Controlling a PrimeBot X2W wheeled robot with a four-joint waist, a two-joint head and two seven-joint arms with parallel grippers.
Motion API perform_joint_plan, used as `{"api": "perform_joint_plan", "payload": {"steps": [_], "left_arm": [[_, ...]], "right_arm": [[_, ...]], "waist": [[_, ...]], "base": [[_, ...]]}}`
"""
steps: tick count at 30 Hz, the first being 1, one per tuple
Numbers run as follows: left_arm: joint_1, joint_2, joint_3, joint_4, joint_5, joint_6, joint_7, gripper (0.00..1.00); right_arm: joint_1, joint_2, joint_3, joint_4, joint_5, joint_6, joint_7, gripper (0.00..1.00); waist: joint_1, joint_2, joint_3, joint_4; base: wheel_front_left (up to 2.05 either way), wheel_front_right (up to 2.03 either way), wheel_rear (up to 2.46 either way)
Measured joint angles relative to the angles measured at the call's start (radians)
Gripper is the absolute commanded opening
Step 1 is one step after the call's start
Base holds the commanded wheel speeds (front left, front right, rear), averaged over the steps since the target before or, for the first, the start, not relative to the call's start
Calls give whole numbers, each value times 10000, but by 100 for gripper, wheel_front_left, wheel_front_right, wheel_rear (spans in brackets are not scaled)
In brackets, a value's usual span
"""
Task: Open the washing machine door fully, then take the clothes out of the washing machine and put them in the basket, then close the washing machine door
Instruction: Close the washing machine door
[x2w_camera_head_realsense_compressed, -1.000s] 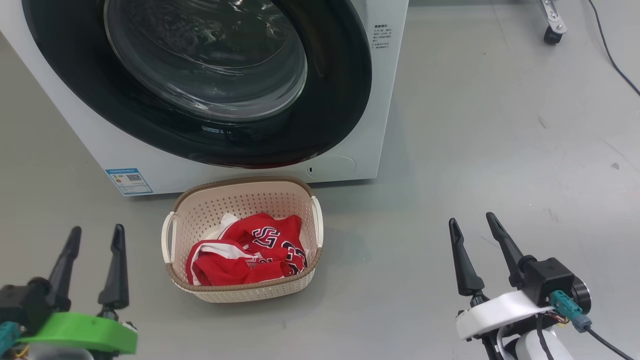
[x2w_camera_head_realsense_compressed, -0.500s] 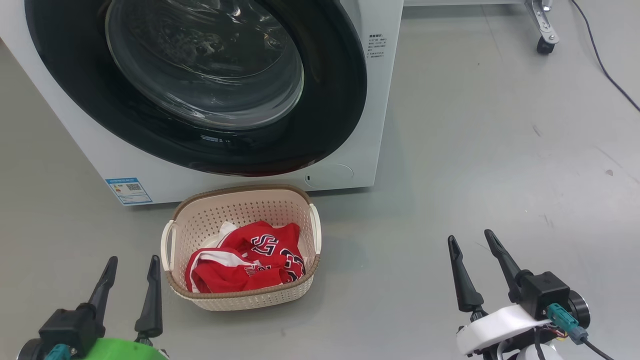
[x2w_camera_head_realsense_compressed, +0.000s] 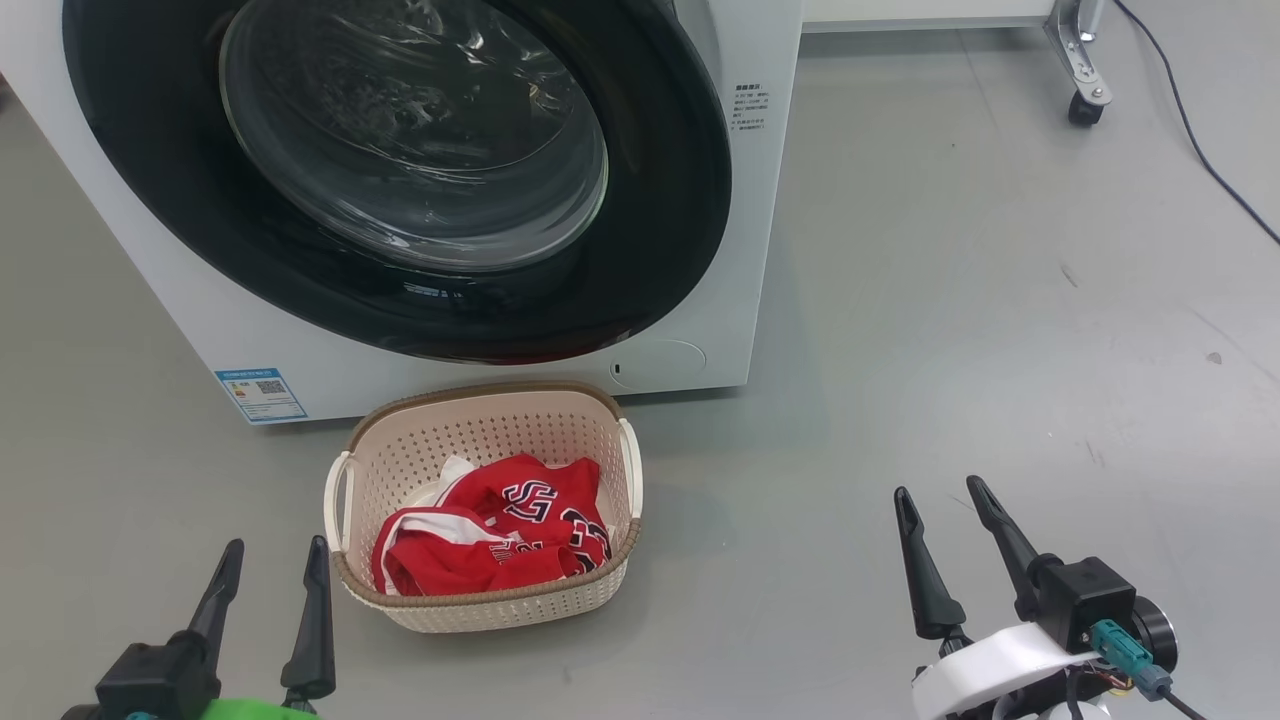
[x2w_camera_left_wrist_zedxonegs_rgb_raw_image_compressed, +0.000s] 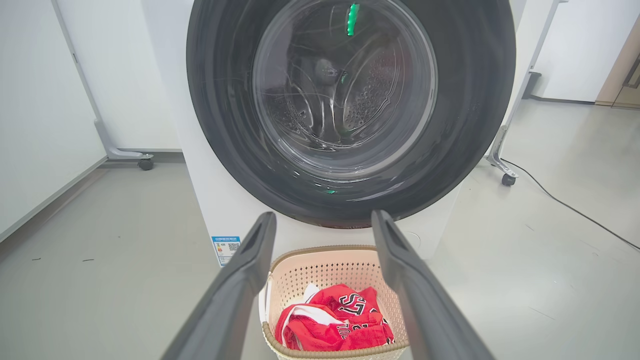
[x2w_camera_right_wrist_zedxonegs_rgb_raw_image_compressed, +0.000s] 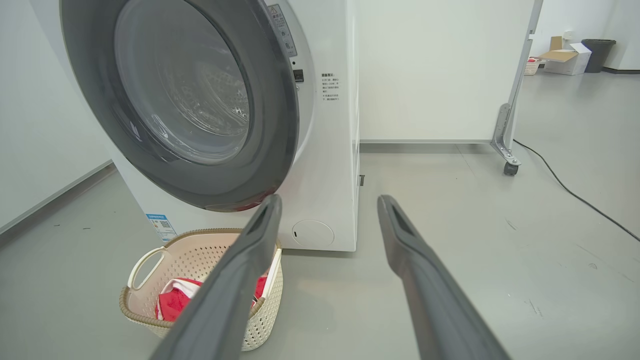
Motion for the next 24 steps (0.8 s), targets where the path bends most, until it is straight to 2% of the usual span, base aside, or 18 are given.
{"api": "perform_joint_plan", "payload": {"steps": [24], "left_arm": [[52,-117,13,-25,136,94,-134,100]], "right_arm": [[6,17,-48,-2,0,82,0,100]], "waist": [[1,0,111,-148]], "base": [[0,0,0]]}}
